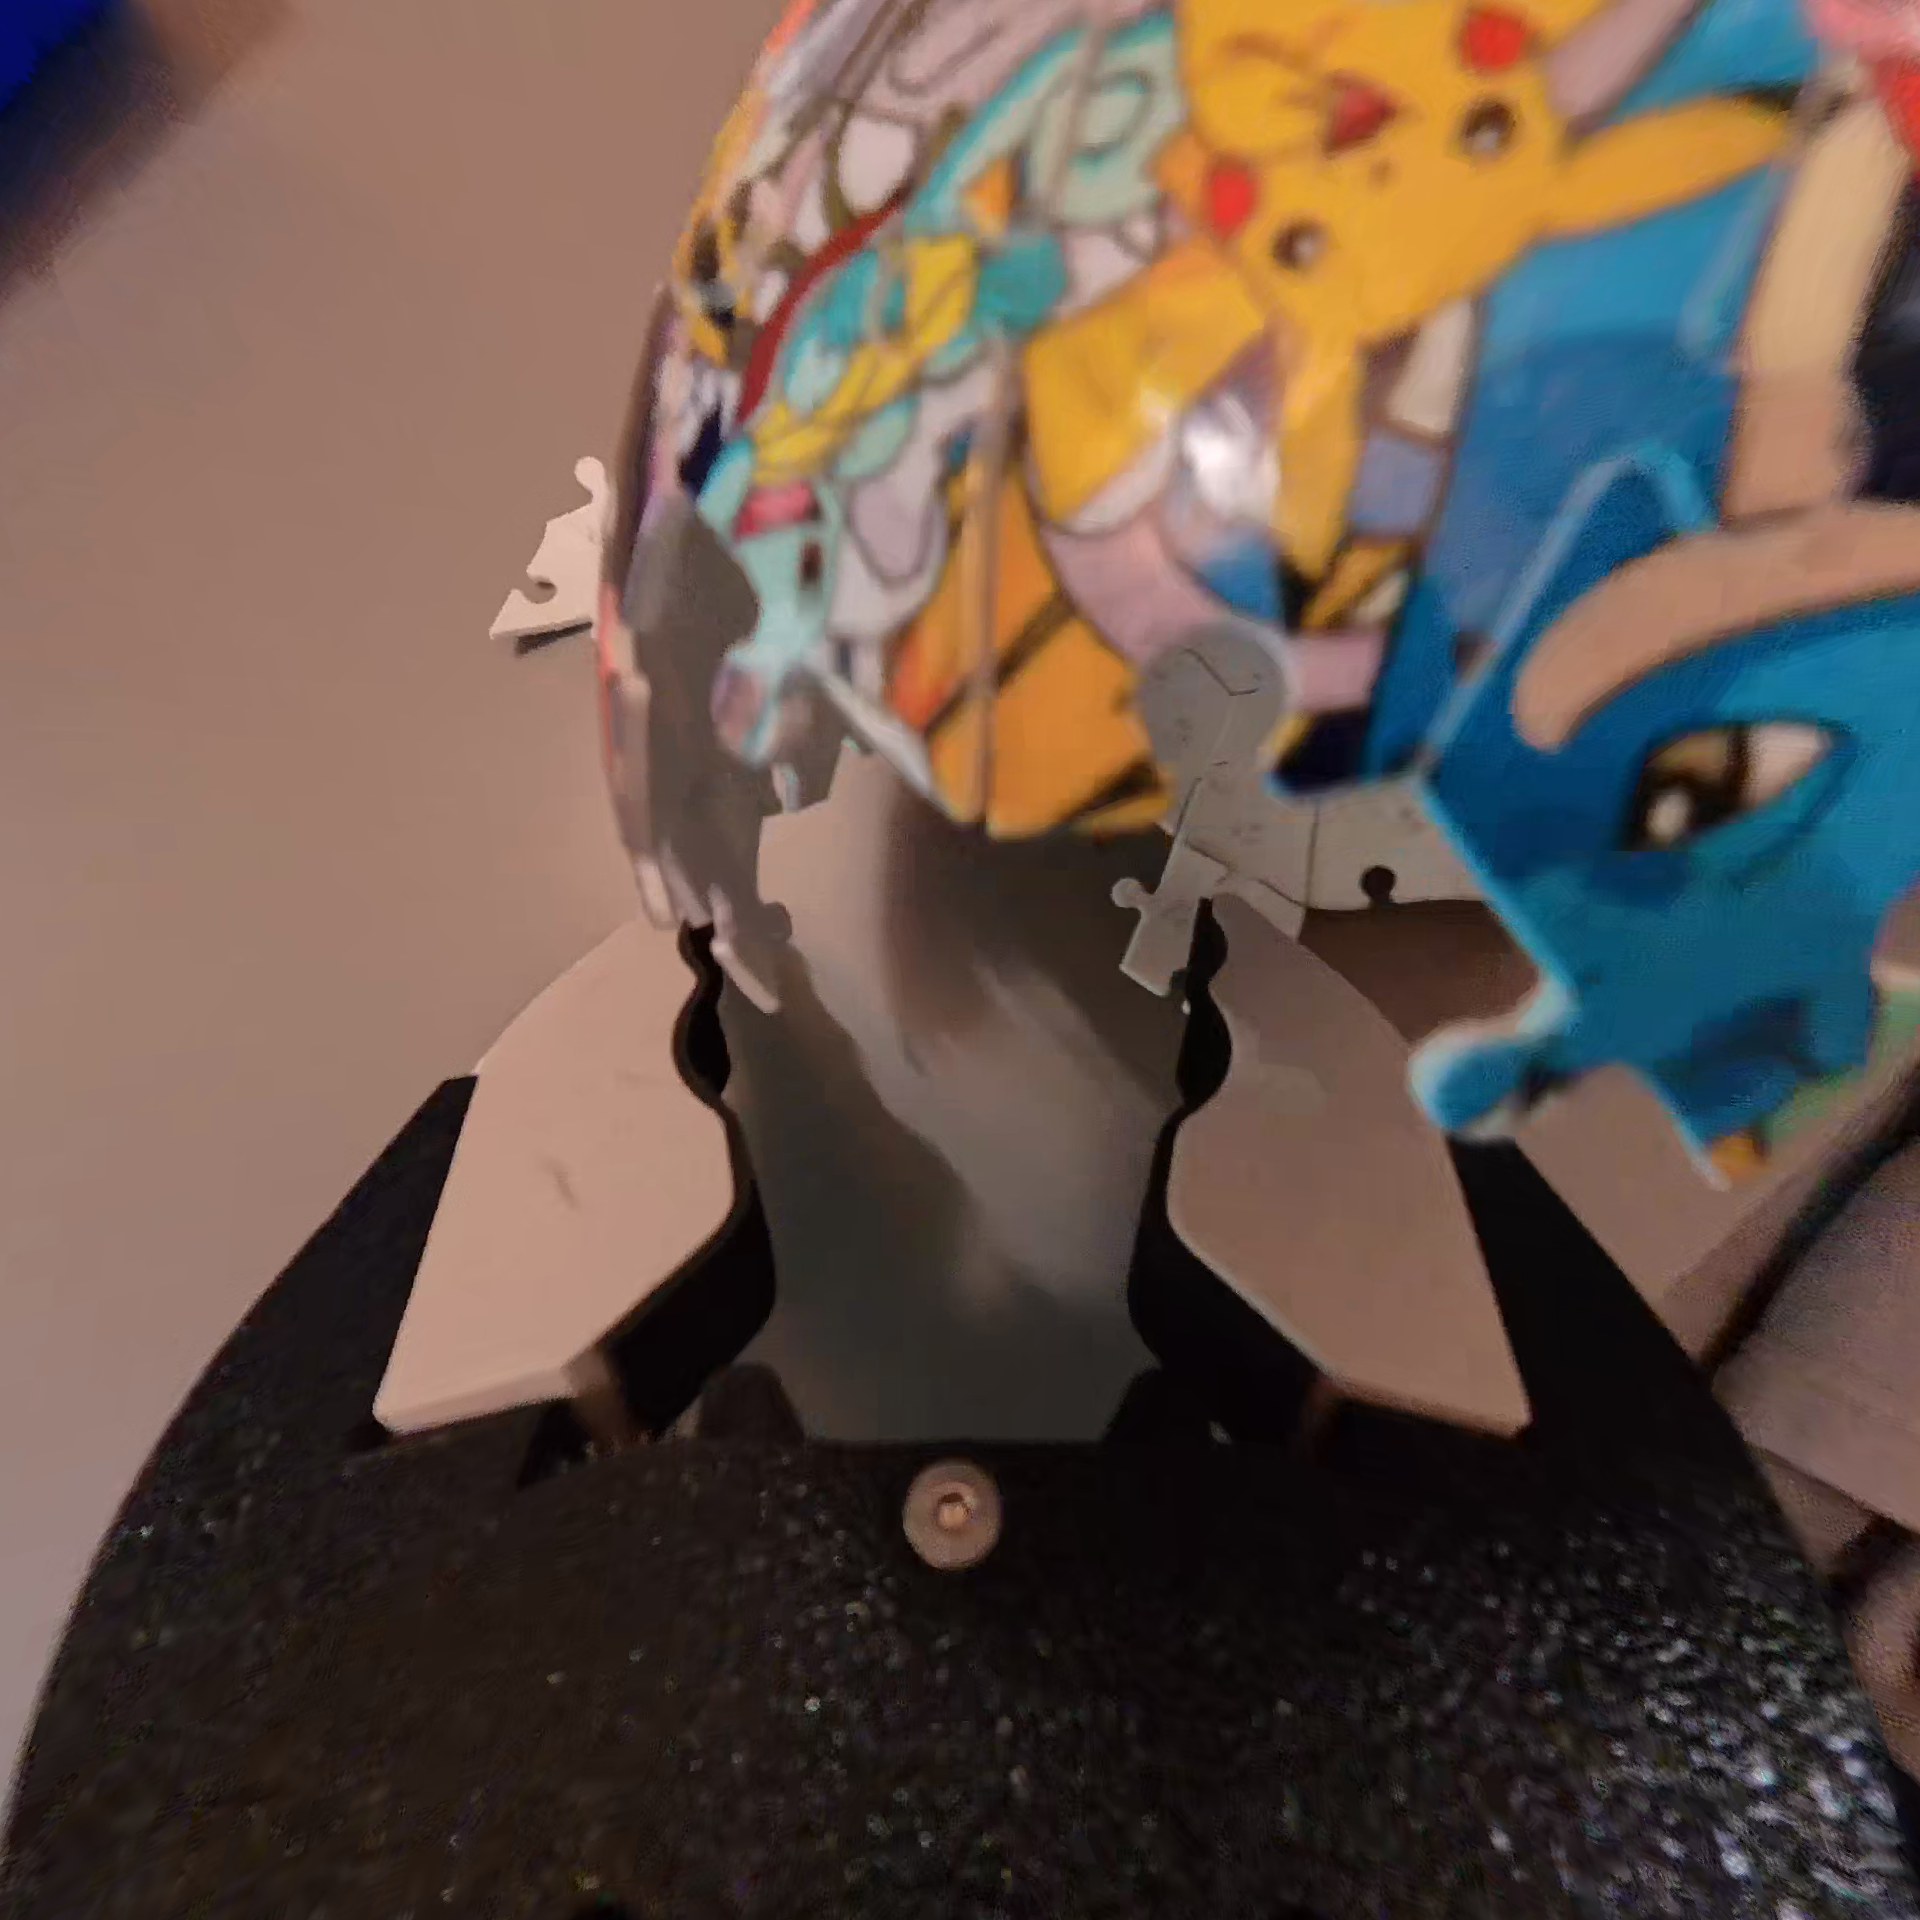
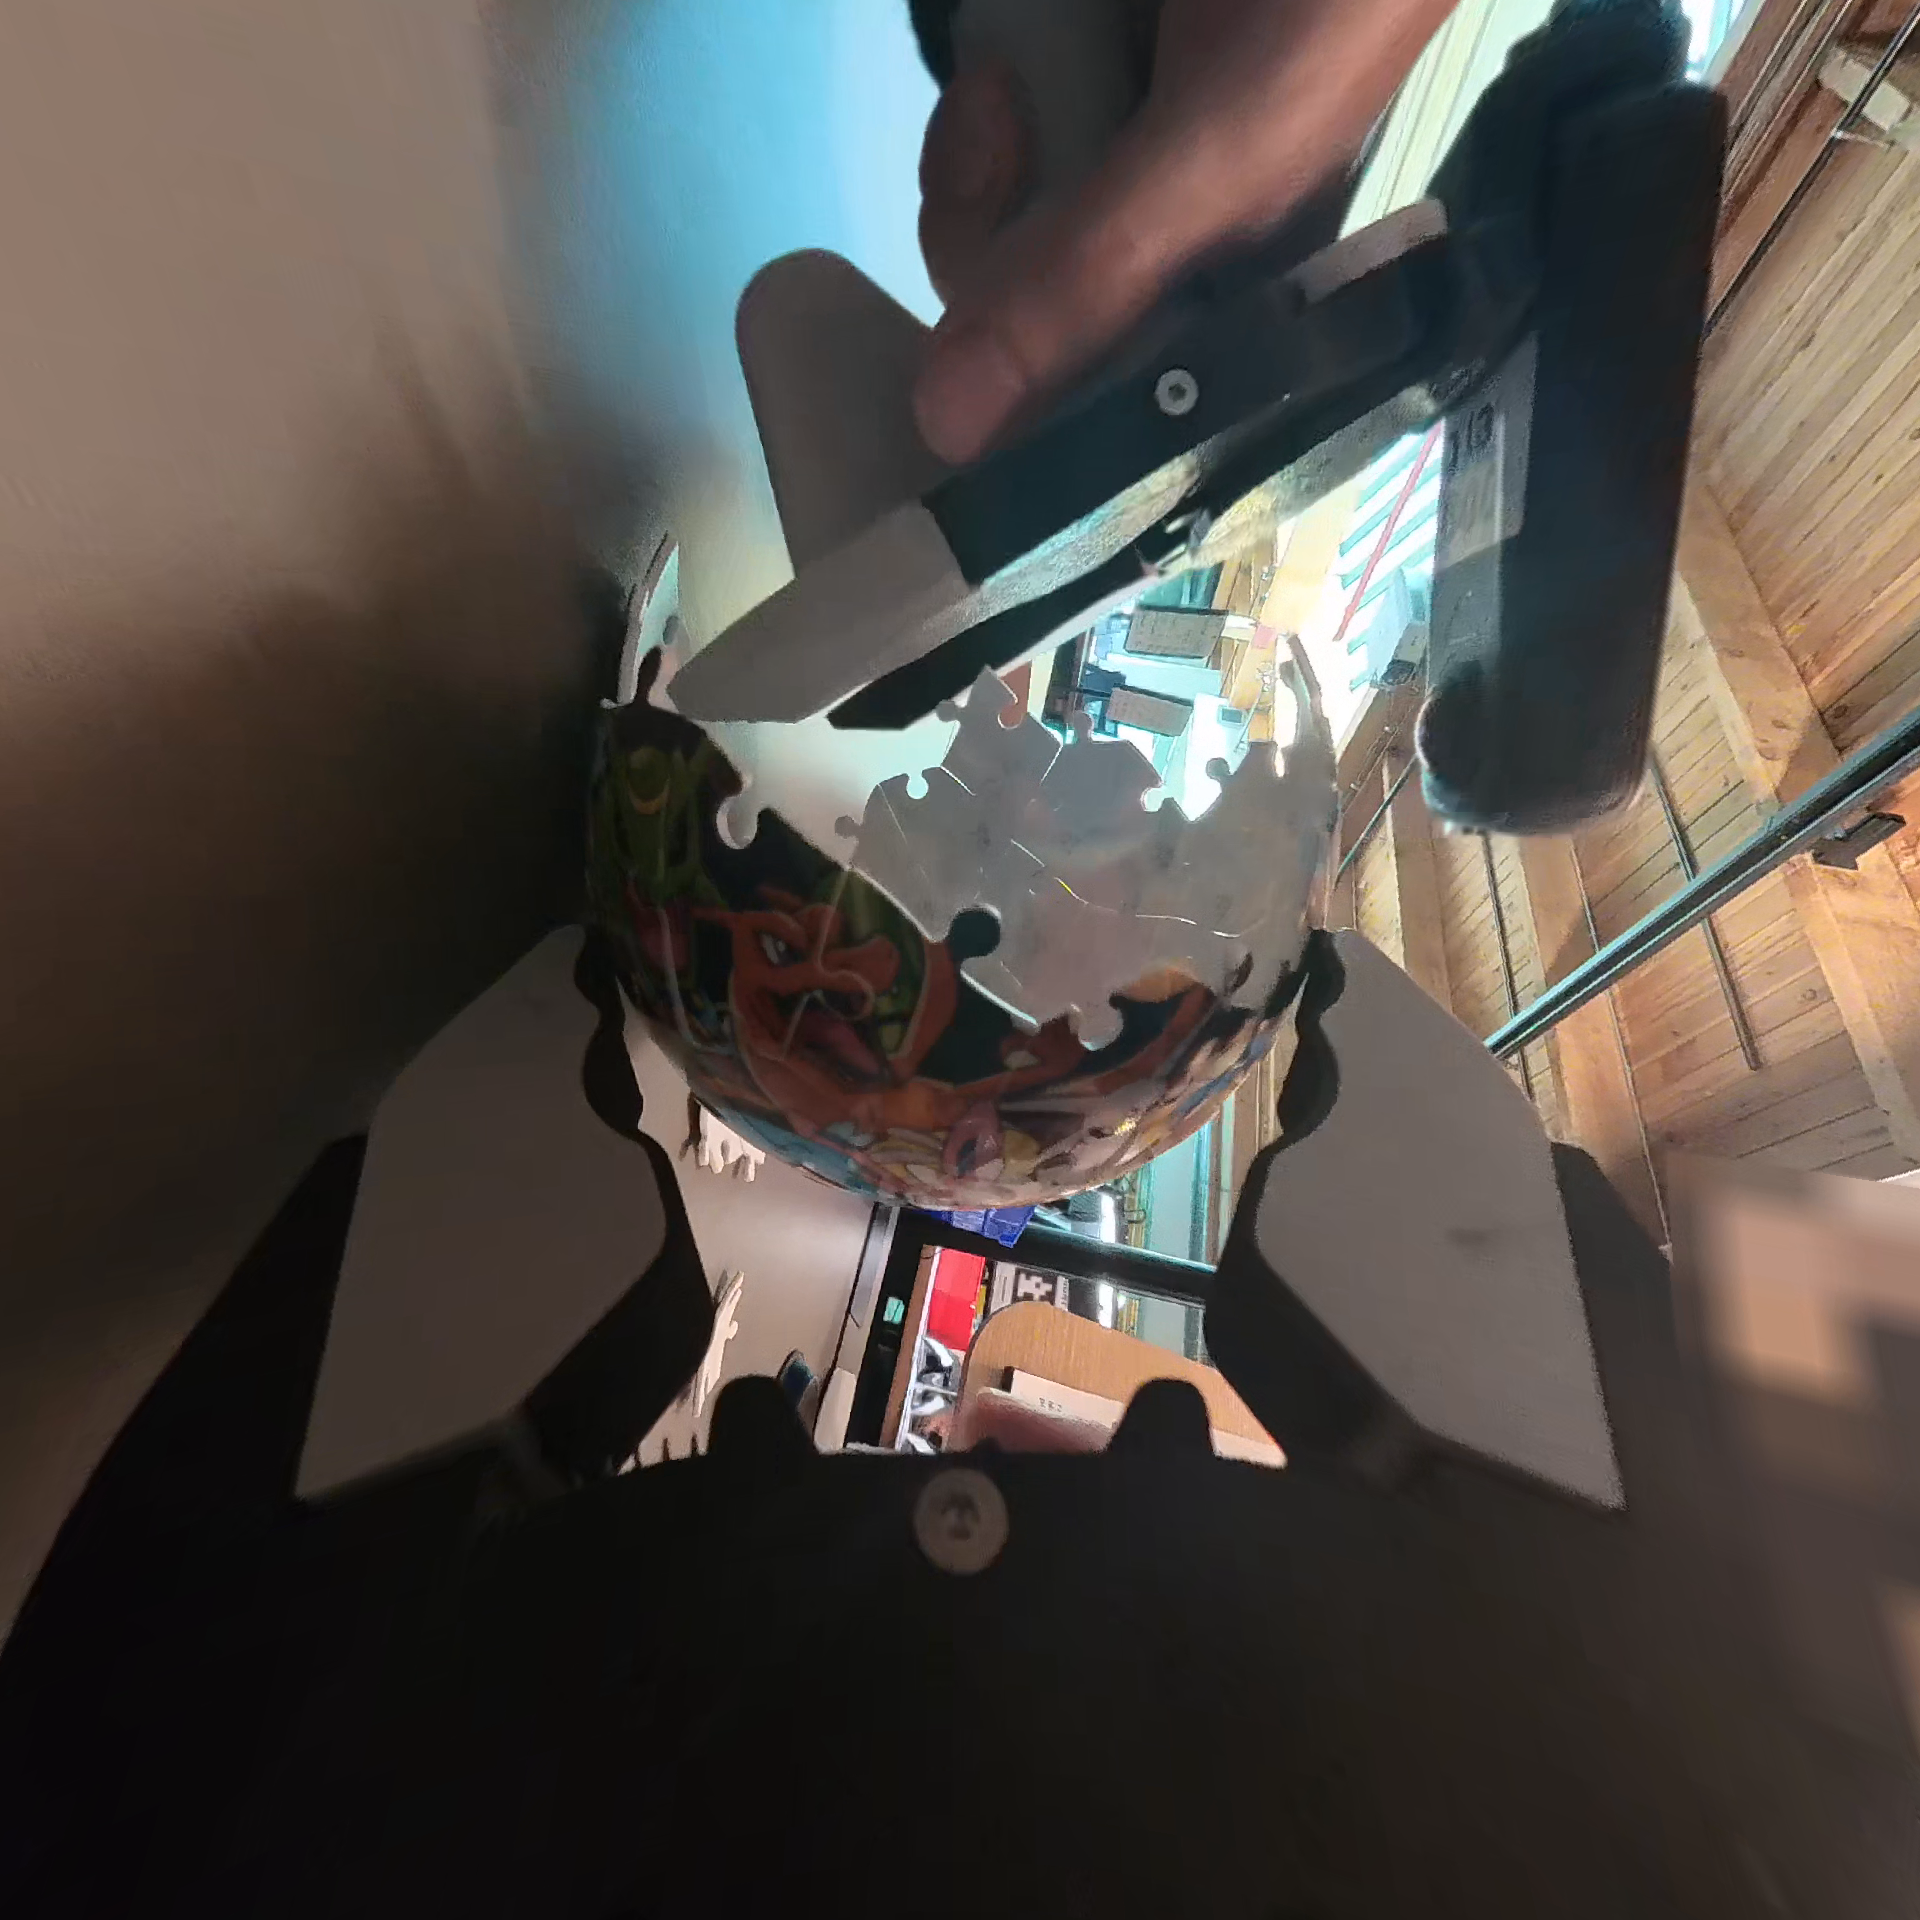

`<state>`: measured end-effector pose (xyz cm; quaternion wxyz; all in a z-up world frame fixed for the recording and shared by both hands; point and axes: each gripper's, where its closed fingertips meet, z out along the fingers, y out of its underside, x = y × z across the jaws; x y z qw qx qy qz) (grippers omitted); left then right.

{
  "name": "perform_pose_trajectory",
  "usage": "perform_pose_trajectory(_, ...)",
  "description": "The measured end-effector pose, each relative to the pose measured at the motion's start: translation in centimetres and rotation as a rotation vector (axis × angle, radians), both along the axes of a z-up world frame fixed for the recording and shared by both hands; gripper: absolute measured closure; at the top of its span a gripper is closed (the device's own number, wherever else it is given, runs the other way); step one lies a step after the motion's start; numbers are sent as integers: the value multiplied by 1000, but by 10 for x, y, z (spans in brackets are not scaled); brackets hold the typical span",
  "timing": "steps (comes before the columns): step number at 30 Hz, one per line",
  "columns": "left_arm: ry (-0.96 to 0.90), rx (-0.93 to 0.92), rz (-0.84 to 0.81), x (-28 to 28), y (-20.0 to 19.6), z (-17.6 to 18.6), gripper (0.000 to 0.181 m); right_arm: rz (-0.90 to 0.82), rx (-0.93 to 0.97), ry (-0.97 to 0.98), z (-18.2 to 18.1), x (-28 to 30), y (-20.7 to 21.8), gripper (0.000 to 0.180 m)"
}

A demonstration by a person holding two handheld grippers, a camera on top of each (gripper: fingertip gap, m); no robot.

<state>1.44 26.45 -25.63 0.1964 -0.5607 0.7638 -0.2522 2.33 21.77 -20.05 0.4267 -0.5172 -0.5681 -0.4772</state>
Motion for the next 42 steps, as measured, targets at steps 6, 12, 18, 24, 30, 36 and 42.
perform_pose_trajectory(6, -37, -34, 112, 0, 5, 4, 87, -16, 2, -14, 0, -1, 0, 58)
perform_pose_trajectory(12, -10, -41, 139, 3, -5, -5, 86, -27, 11, -24, 1, -1, 0, 57)
perform_pose_trajectory(18, -55, -25, 109, 3, -4, -5, 84, 7, -4, 36, 1, -4, -2, 59)
perform_pose_trajectory(24, -88, -59, 57, 5, -4, -5, 86, 85, -159, 227, 0, 3, -19, 53)
perform_pose_trajectory(30, -87, -63, 23, 6, -4, -6, 84, 117, -273, 461, 4, 7, -24, 56)
perform_pose_trajectory(36, -83, -71, -18, 9, -3, -6, 83, 195, -245, 501, 7, -10, -16, 56)
perform_pose_trajectory(42, -81, -70, -27, 13, -2, -6, 83, 174, -248, 501, 5, -8, -2, 52)
